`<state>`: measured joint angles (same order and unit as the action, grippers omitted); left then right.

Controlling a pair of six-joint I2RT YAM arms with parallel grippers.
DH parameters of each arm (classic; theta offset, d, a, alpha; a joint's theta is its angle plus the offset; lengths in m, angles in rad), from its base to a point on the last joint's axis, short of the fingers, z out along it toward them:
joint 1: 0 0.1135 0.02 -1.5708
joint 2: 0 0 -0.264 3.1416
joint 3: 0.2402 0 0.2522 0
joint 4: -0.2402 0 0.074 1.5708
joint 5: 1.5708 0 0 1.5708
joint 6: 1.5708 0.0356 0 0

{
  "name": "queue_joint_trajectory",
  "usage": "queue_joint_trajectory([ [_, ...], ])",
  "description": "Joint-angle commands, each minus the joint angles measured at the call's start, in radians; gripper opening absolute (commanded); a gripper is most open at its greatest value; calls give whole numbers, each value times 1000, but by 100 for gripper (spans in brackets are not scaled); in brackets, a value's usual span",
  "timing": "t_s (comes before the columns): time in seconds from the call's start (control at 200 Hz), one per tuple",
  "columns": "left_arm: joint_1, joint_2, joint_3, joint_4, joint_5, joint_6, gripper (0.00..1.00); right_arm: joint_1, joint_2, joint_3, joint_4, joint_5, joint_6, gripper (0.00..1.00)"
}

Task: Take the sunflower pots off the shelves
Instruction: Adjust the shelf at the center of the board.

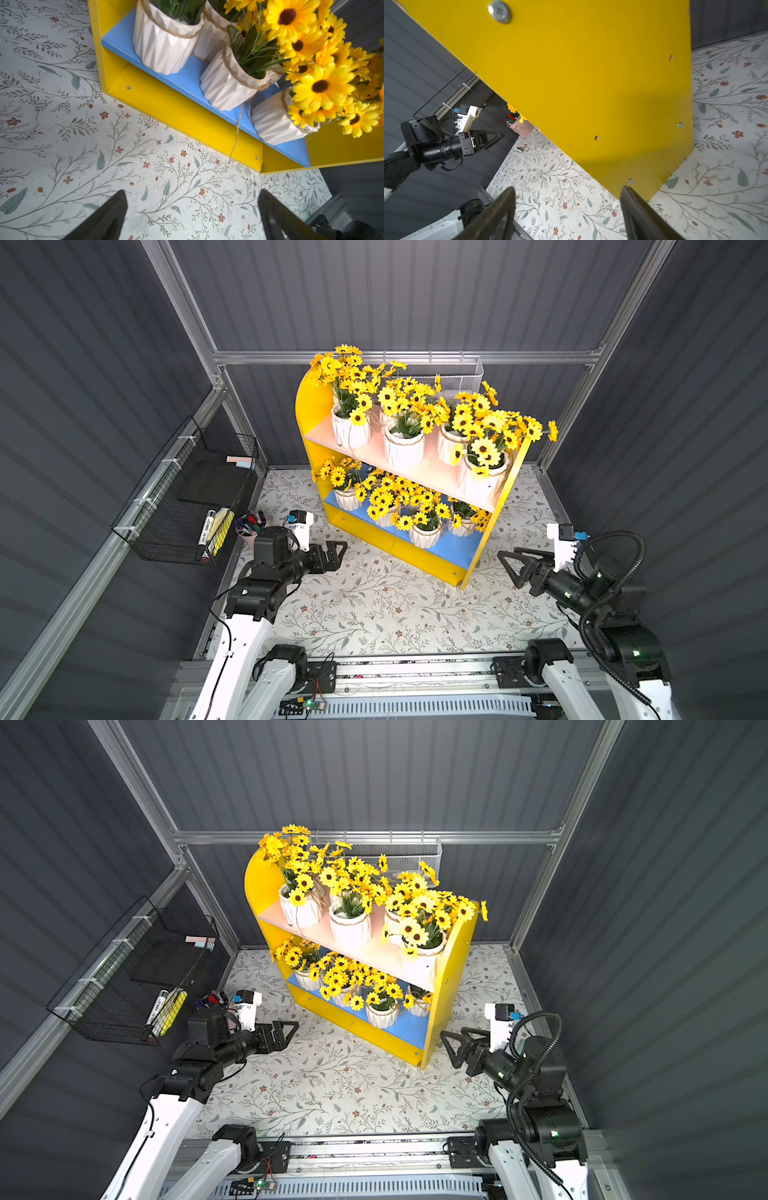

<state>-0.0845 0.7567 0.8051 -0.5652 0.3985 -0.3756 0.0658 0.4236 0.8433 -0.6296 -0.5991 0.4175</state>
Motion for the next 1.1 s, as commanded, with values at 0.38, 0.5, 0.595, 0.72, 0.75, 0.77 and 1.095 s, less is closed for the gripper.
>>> queue_joint_trajectory([
  [0.38, -6, 7, -30, 48, 34, -24, 99, 212, 150, -60, 68, 272, -10, 85],
  [0.5, -6, 7, -41, 62, 34, -24, 99, 218, 157, -96, 131, 326, 0, 84],
  [0.595, -6, 13, -46, 72, 34, -25, 99, 228, 176, -104, 145, 312, 10, 83],
  [0.72, -6, 22, -52, 89, 34, -26, 99, 247, 183, -129, 167, 324, 24, 82],
  [0.75, -6, 24, -54, 93, 34, -28, 99, 254, 188, -133, 169, 335, 32, 82],
  [0.77, -6, 25, -55, 95, 34, -28, 99, 257, 193, -136, 171, 342, 34, 82],
  [1.095, -6, 32, -56, 117, 34, -31, 99, 269, 174, -199, 238, 568, 97, 77],
])
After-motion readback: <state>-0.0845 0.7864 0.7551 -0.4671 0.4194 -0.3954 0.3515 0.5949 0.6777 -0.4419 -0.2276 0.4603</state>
